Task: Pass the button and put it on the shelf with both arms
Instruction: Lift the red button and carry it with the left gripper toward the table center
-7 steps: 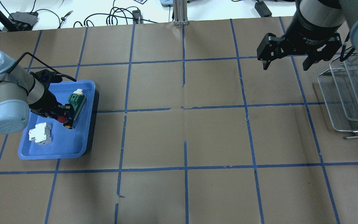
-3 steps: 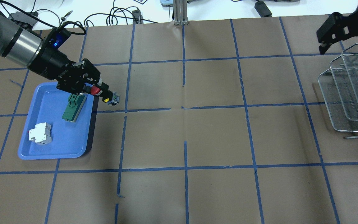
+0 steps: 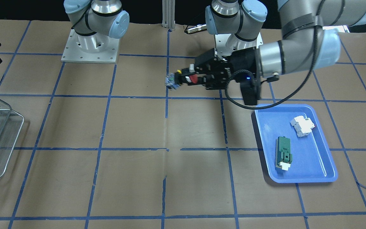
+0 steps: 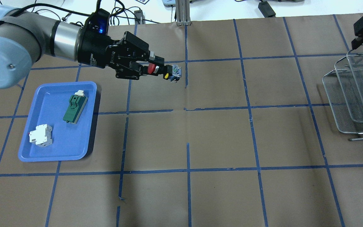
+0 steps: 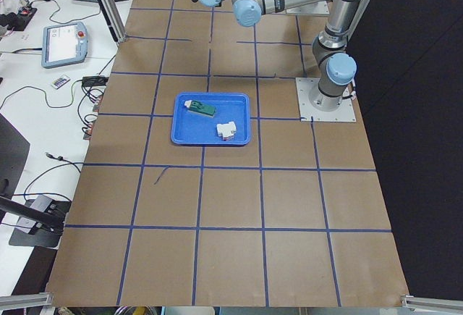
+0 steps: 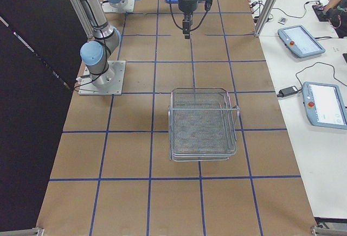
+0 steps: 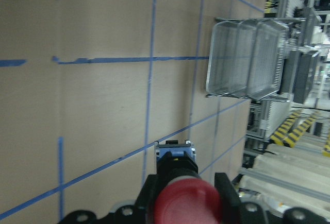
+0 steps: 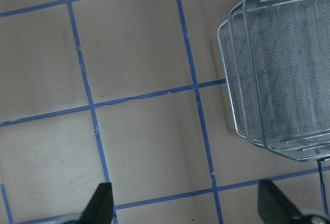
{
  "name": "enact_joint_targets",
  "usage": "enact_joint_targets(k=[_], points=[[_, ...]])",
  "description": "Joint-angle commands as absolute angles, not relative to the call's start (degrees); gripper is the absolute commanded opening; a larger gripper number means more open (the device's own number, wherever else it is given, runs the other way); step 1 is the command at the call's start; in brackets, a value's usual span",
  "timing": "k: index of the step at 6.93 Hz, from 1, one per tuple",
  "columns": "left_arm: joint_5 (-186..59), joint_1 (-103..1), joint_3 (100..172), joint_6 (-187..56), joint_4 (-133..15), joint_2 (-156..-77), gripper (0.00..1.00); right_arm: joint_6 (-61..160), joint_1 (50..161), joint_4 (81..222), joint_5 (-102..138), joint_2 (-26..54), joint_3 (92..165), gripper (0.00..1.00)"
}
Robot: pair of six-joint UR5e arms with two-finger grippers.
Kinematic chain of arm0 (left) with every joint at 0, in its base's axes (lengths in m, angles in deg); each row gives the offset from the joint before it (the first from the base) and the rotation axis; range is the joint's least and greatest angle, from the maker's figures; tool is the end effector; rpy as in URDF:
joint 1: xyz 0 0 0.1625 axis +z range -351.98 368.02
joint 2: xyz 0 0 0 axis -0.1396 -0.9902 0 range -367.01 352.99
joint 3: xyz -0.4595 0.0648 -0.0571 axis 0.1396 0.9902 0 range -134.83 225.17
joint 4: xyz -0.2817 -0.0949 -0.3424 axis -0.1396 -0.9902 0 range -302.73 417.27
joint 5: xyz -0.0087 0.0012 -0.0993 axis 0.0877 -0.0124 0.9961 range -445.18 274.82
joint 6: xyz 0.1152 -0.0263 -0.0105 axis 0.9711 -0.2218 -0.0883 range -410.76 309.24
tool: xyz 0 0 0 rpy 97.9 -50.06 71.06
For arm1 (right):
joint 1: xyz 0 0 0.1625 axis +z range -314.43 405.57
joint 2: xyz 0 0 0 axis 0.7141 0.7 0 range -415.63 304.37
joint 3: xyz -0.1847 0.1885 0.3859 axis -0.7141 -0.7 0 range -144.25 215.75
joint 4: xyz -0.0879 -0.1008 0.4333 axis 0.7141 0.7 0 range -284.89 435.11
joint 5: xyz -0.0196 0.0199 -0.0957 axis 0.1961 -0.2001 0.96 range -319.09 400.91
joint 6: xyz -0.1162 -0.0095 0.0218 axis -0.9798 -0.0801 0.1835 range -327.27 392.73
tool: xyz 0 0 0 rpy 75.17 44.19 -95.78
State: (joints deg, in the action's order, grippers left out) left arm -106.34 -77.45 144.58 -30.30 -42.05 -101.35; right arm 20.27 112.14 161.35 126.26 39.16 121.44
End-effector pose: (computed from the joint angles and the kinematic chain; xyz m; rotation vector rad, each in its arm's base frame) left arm -0.2013 -0.5489 0.4474 -0.0002 -1.9105 -0.0965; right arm -0.0673 -0.5148 0.5885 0.2897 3.0745 -0.1755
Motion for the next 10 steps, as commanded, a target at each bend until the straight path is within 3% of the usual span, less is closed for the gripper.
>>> enact_joint_targets(k=[1,2,7,10], points=[[-84.4,-85.2,150.9,-30.2,-32.4,-102.5,0.04,20.4,111.3,156.4,114.6,39.2,121.5,1.0],[-79.9,-86.4,153.8,-30.2,-27.2,-103.6,0.04,20.0,111.1,151.8,106.9,39.2,121.4,1.0],[-80.4,-87.4,153.5,-30.3,-24.8,-105.5,0.05,0.4,105.4,128.8,77.8,38.0,123.2,1.0],[-80.3,-87.7,153.6,-30.5,-24.8,-105.5,0.05,-15.7,106.2,124.2,73.7,37.7,132.1,1.0]])
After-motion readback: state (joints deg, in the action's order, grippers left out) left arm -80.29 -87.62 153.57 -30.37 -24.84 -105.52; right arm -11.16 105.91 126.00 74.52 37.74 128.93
